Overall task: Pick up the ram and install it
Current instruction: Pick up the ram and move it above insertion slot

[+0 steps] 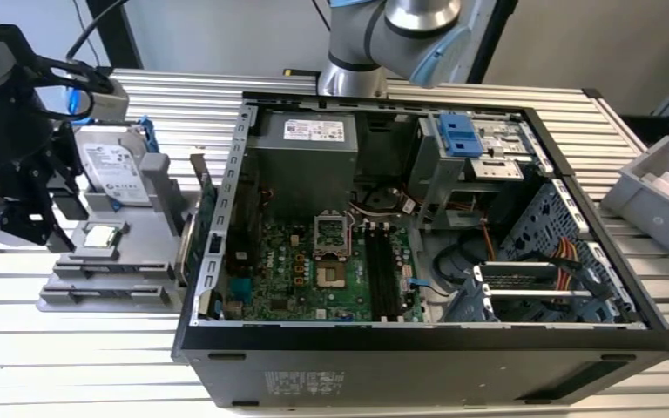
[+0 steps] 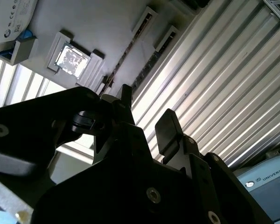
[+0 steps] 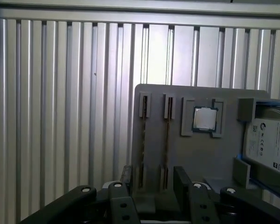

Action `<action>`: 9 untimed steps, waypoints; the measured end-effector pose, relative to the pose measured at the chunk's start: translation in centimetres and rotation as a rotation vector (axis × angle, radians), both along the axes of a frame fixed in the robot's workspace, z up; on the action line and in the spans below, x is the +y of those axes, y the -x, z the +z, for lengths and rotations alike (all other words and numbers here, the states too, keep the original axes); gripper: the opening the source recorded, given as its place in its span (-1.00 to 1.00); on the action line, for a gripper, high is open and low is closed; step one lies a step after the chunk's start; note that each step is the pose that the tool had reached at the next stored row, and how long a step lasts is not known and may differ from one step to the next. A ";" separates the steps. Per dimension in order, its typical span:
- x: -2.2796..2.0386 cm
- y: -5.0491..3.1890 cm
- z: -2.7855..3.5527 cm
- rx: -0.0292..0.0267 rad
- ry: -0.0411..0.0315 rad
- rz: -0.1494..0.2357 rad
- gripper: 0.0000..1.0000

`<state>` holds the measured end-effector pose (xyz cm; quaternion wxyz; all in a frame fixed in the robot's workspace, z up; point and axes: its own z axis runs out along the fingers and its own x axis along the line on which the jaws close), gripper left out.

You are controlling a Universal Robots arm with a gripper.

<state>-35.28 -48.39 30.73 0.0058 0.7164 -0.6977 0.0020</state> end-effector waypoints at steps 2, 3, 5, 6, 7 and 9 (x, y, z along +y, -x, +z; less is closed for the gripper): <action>0.00 0.00 -0.15 0.0000 0.0012 0.000 1.00; 0.00 0.01 -0.22 -0.0001 0.0014 0.000 1.00; 0.00 0.02 -0.39 -0.0001 0.0022 0.000 1.00; 0.00 0.02 -0.47 -0.0001 0.0029 0.000 1.00; 0.00 0.03 -0.55 0.0000 0.0038 0.000 1.00; 0.00 0.03 -0.70 0.0000 0.0056 0.000 1.00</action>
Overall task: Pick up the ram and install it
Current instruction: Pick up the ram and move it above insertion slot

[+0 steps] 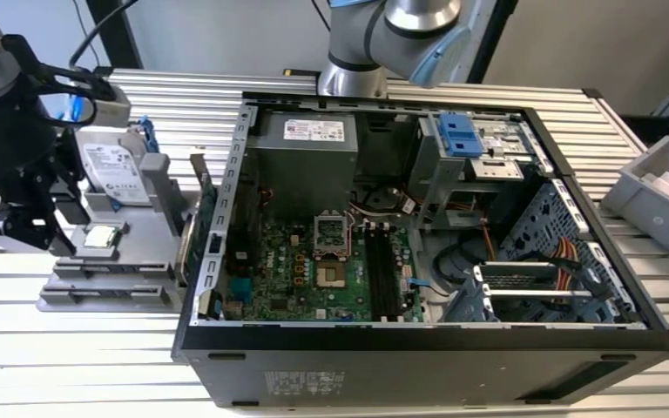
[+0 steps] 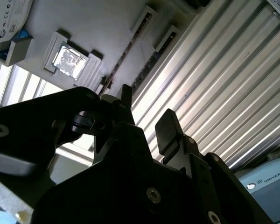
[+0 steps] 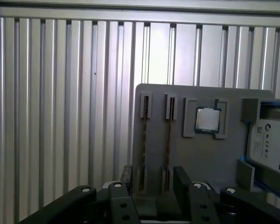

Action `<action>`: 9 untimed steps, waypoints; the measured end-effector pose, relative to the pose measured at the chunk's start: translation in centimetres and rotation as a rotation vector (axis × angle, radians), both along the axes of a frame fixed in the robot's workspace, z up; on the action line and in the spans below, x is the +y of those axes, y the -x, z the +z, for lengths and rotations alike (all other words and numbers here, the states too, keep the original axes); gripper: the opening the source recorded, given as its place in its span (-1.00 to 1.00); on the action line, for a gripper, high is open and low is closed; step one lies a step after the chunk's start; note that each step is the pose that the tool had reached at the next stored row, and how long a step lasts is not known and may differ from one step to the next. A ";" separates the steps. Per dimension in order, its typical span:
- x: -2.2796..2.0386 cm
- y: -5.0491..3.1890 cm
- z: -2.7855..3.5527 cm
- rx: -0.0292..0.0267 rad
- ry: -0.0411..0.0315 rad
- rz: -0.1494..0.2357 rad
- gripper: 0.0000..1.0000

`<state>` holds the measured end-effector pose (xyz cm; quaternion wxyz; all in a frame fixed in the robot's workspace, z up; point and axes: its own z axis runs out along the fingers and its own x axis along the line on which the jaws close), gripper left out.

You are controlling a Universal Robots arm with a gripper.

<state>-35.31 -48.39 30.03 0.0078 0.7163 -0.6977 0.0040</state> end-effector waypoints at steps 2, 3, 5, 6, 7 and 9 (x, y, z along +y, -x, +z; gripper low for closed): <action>0.00 0.01 -0.14 0.0001 0.0013 0.000 1.00; 0.00 0.02 -0.20 0.0000 0.0016 0.000 1.00; 0.00 0.02 -0.35 0.0000 0.0026 0.000 1.00; 0.00 0.03 -0.42 0.0000 0.0033 0.000 1.00; 0.00 0.03 -0.51 0.0000 0.0041 0.000 1.00; 0.00 0.04 -0.71 0.0000 0.0063 0.000 1.00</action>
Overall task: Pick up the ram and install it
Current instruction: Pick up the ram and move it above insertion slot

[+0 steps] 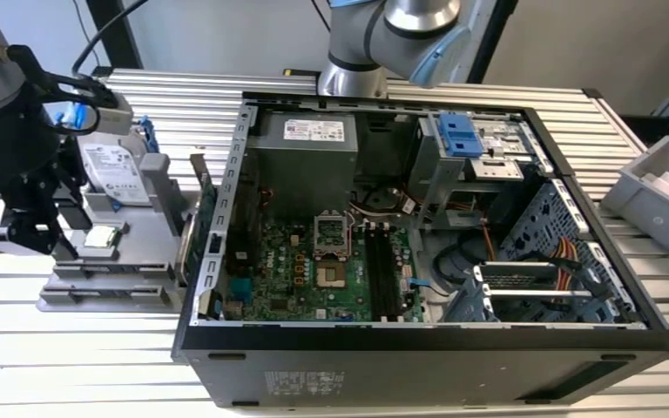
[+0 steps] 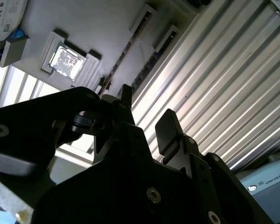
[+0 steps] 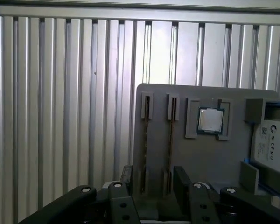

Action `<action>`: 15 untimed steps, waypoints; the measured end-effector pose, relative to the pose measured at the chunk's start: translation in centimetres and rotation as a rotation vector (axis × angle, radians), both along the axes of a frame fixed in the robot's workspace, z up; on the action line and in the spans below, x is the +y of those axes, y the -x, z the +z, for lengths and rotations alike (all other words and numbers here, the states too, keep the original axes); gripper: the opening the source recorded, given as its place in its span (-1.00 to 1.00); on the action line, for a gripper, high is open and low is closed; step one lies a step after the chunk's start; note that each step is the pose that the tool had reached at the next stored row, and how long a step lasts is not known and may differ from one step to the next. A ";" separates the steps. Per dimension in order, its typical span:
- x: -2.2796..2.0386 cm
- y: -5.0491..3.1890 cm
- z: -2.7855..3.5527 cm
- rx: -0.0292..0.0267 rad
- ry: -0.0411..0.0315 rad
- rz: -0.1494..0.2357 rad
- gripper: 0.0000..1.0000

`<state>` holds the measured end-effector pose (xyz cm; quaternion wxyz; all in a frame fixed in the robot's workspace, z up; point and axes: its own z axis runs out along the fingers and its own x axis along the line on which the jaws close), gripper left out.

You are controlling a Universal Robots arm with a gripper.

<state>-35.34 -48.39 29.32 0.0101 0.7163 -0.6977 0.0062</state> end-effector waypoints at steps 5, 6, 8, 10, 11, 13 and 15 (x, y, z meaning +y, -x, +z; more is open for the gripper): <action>0.00 0.02 -0.49 -0.0001 0.0092 0.000 1.00; 0.00 0.02 -0.58 0.0000 0.0115 0.000 1.00; 0.00 0.02 -0.79 -0.0001 0.0152 0.000 1.00; 0.00 0.03 -1.01 -0.0001 0.0185 0.000 1.00; 0.00 0.03 -1.13 0.0000 0.0202 0.000 1.00; 0.00 0.03 -1.38 0.0000 0.0237 0.000 1.00; 0.00 0.03 -1.62 0.0000 0.0272 0.000 1.00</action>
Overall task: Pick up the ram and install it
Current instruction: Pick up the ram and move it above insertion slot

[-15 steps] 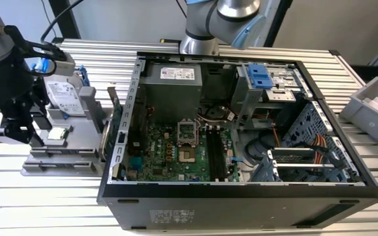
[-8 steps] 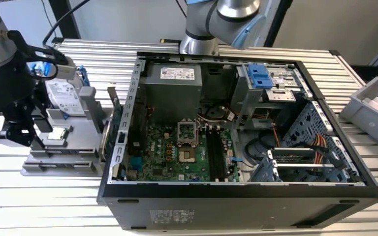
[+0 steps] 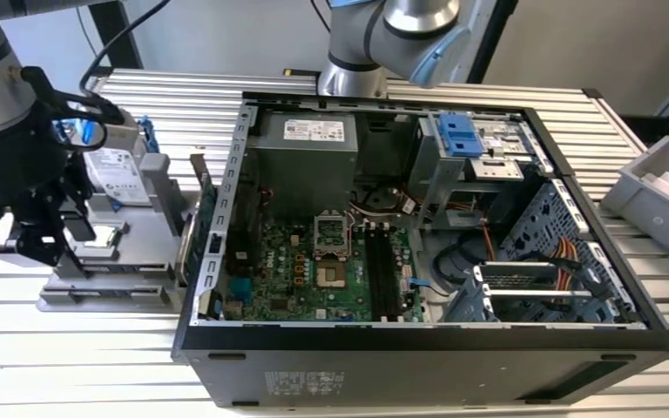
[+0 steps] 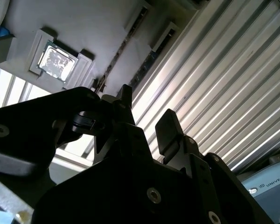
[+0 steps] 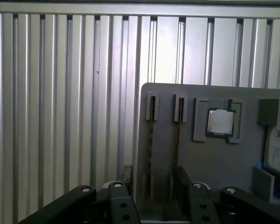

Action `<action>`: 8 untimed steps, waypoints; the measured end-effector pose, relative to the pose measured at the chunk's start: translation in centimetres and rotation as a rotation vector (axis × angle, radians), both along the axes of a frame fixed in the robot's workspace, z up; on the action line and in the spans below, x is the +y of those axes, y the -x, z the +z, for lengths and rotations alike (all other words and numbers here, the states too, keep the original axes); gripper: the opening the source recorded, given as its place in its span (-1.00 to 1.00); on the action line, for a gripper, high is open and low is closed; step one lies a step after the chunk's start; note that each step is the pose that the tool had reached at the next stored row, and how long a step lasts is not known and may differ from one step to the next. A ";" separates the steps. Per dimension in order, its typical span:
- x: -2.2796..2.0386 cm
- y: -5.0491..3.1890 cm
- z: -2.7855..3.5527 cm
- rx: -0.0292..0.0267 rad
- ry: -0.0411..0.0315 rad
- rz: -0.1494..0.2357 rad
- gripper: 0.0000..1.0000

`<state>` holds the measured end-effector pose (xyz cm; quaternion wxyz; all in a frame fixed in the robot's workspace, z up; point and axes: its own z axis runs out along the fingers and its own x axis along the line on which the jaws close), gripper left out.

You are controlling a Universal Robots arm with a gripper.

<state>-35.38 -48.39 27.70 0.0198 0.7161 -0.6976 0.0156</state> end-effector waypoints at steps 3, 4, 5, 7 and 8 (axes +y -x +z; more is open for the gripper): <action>0.00 0.00 -0.38 0.0000 0.0049 0.000 1.00; 0.00 0.00 -0.51 -0.0001 0.0066 0.000 1.00; 0.00 0.00 -0.63 -0.0001 0.0081 0.000 1.00; 0.00 0.00 -0.88 0.0000 0.0118 -0.001 1.00; 0.00 0.00 -1.02 -0.0002 0.0135 -0.001 1.00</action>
